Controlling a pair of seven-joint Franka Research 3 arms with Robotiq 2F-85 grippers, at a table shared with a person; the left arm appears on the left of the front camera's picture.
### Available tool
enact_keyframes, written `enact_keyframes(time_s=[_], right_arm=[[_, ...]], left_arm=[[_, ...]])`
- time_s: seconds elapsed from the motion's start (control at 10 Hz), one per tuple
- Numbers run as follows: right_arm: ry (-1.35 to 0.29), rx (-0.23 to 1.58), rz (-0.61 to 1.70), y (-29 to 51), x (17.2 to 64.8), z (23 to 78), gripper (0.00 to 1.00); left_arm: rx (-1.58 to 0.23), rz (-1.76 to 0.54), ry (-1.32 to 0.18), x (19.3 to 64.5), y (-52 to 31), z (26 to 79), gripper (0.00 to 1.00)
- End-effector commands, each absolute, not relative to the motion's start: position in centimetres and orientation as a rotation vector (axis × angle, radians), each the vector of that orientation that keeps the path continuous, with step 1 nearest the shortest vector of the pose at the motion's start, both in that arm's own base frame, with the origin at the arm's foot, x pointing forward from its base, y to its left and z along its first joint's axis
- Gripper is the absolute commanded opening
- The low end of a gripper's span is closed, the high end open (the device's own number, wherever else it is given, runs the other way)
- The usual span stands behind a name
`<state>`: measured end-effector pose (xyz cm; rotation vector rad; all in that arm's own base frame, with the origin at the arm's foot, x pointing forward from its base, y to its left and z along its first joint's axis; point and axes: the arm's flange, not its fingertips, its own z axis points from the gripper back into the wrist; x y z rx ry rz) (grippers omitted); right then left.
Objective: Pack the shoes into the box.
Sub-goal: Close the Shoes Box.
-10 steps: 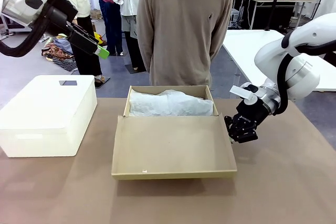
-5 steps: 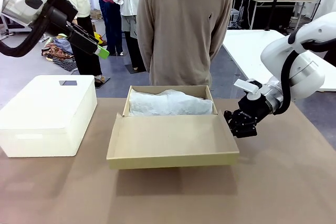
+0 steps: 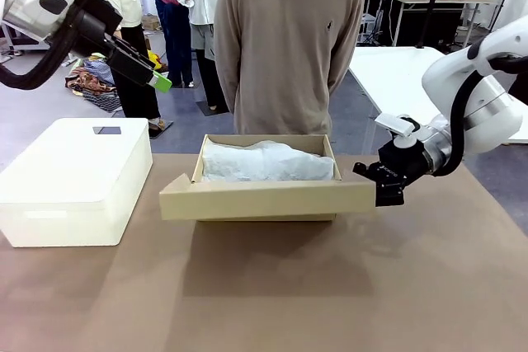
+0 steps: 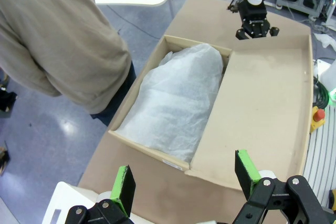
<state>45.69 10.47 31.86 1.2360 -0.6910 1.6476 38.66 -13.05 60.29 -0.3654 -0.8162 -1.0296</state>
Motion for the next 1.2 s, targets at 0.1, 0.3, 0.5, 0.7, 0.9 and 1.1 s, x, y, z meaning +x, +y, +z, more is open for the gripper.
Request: enact_keyframes(time_s=[0.1,0.3,0.5,0.7,0.9,1.1], right_arm=[[-0.838,1.240,1.586,10.0,44.7,32.9,0.00],[-0.939,1.232,1.535,9.7,44.8,33.7,0.00],[-0.997,1.185,1.513,9.6,44.8,34.8,0.00],[-1.031,1.132,1.484,9.7,45.3,35.6,0.00],[-1.079,1.016,1.423,9.9,46.3,36.4,0.00],[-1.107,0.901,1.354,10.3,47.4,36.6,0.00]], left_arm=[[-0.383,-1.048,-0.830,38.7,-12.8,59.9,1.00],[-0.383,-1.048,-0.830,38.7,-12.8,59.9,1.00],[-0.383,-1.048,-0.830,38.7,-12.8,59.9,1.00],[-0.383,-1.048,-0.830,38.7,-12.8,59.9,1.00],[-0.383,-1.048,-0.830,38.7,-12.8,59.9,1.00],[-0.383,-1.048,-0.830,38.7,-12.8,59.9,1.00]])
